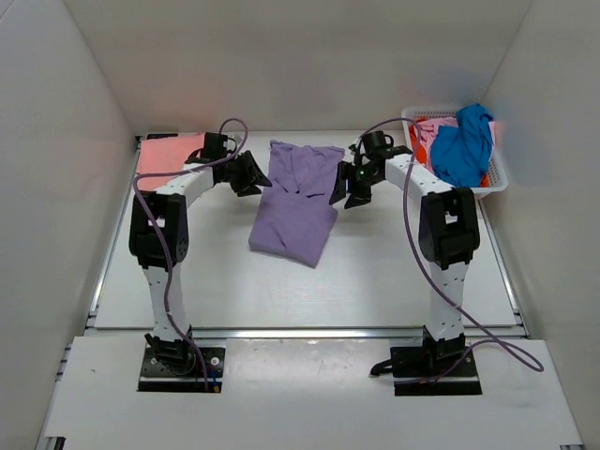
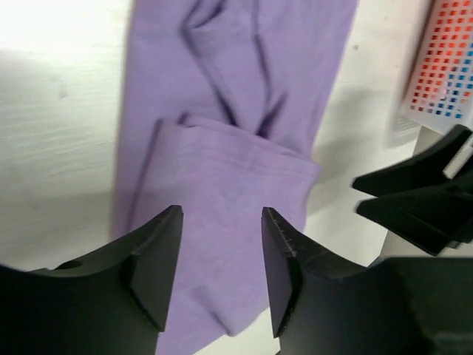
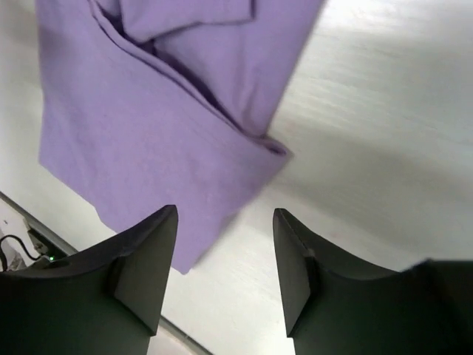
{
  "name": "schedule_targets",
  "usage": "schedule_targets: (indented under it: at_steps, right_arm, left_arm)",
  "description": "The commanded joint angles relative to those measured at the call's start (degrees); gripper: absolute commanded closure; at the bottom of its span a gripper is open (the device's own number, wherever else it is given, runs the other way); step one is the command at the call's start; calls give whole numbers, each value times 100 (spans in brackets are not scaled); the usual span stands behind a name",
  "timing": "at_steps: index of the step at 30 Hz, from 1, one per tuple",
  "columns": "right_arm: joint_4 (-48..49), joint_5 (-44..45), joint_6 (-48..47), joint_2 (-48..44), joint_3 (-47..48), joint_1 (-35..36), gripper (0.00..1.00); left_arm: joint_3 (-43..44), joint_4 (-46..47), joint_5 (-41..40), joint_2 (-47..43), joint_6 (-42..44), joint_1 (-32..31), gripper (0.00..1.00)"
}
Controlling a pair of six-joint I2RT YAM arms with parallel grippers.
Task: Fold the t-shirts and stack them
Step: Grab the bottom of the folded rectangular tshirt with both arms, then fold the folded rectangular tshirt in 1/3 of the way
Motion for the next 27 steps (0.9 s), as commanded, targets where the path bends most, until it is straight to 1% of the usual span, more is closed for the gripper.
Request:
schedule_targets:
  at_steps: [1, 3, 5, 6, 7, 8, 9, 10, 11, 13, 14, 16, 18, 20, 21, 25, 26, 27]
  right_arm:
    - [-240, 248, -62, -410, -2, -47, 46]
    - [-65, 265, -62, -674, -397, -13, 46]
    - [198, 169, 61, -1130, -1186, 136, 47]
    - [443, 125, 192, -1211, -1434, 215, 46]
    - [785, 72, 289, -1516, -1959, 268, 47]
    - [962, 28, 499, -1780, -2234, 408, 47]
    - [1408, 2, 744, -1913, -2767, 435, 47]
    - [1856, -51, 877, -2141, -3303, 557, 50]
    - [2096, -86, 1157, -2326, -3744, 672, 50]
    - [2798, -270, 1518, -2451, -4194, 778, 51]
    - [2949, -323, 1590, -2468, -4371, 831, 51]
    - [3379, -332, 1739, -2416, -4451, 866, 52]
    - [3530, -358, 1705, -2224, -4426, 910, 55]
    - [3767, -499, 1748, -2048, -4303, 866, 57]
    - [3829, -552, 1758, -1907, -4293, 866, 57]
    - [3979, -868, 1767, -1511, -4039, 857, 62]
    - [3988, -912, 1793, -1423, -3960, 875, 62]
    - [3979, -991, 1741, -1318, -3829, 875, 65]
  left_arm:
    - [-348, 11, 303, -529, 39, 110, 41]
    - [-884, 169, 232, -864, 101, 154, 41]
    - [-1613, 196, 145, -1311, 285, 145, 42]
    - [-1773, 144, 101, -1392, 330, 137, 41]
    - [-2071, 117, -82, -1602, 443, 41, 41]
    - [-2274, 108, -162, -1813, 471, 14, 40]
    - [-2615, 308, -233, -1928, 445, -73, 40]
    - [-2958, 415, -286, -2051, 384, -144, 40]
    - [-3231, 581, -286, -2122, 287, -197, 41]
    - [-3505, 706, -199, -2157, 242, -224, 41]
    - [-3524, 741, -251, -2123, 295, -267, 41]
    - [-3550, 680, -304, -2061, 304, -320, 43]
    - [-3646, 645, -383, -2087, 348, -347, 45]
    - [-3725, 635, -444, -2105, 435, -338, 53]
    - [-3787, 644, -427, -2148, 427, -355, 57]
    - [-4130, 670, -576, -2193, 515, -364, 65]
    - [-4226, 627, -585, -2184, 541, -364, 65]
    - [-4245, 661, -646, -2149, 559, -382, 66]
